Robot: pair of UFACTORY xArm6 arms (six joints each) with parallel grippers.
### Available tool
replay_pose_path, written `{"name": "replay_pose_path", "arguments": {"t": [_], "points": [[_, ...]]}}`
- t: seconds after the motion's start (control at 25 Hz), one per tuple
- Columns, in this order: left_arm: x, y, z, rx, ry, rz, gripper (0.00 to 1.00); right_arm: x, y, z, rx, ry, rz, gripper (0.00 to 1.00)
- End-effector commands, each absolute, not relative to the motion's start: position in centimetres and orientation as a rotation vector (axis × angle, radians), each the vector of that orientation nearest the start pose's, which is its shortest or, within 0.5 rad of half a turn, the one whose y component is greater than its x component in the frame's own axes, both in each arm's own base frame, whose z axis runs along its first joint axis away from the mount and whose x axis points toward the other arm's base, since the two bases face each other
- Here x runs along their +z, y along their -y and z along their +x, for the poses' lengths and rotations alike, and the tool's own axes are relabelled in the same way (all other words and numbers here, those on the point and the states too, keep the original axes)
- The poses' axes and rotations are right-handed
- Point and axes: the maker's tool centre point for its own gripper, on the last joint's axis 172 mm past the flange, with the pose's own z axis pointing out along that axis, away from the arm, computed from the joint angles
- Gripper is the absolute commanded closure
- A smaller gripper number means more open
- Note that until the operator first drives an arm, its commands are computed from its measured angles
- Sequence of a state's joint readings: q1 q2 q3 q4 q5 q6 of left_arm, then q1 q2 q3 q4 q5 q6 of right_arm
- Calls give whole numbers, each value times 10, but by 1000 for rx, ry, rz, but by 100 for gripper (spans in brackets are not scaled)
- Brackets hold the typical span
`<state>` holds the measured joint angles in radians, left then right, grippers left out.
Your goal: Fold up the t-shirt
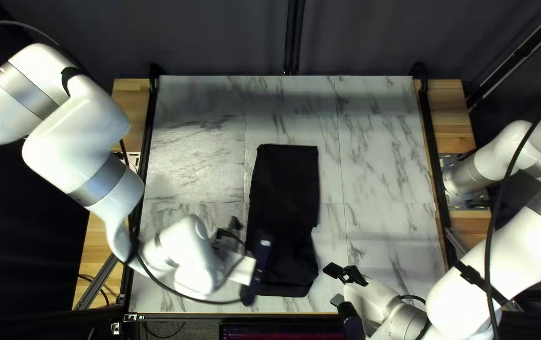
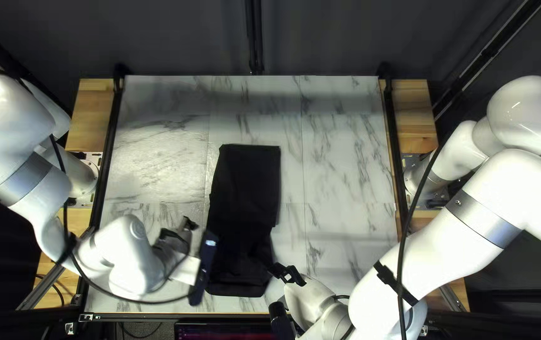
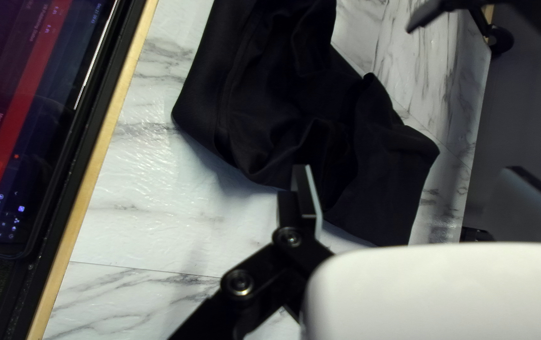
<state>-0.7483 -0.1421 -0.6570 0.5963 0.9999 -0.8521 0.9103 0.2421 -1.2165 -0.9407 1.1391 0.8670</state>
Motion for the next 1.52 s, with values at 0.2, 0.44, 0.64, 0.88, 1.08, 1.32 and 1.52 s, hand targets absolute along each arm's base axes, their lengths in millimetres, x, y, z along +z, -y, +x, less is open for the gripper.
{"name": "replay_pose_path", "arguments": {"t": [0.2, 0.44, 0.64, 0.88, 1.08, 1.32, 1.52], "points": [[172, 209, 382, -358, -504, -2596, 0, 197, -311, 459, 688, -641, 2338, 0], [172, 209, 382, -358, -504, -2596, 0, 197, -311, 459, 688, -641, 2338, 0], [172, 209, 382, -358, -504, -2596, 0, 197, -311, 459, 688, -641, 2338, 0], [172, 209, 382, -358, -504, -2596, 0, 197, -311, 459, 688, -641, 2338, 0], [173, 214, 384, -368, -481, -2602, 0, 196, -311, 459, 692, -641, 2335, 0], [175, 227, 388, -398, -420, -2620, 0, 191, -316, 462, 706, -607, 2367, 0], [176, 245, 392, -452, -403, -2647, 0, 177, -313, 465, 724, -564, 2382, 0]]}}
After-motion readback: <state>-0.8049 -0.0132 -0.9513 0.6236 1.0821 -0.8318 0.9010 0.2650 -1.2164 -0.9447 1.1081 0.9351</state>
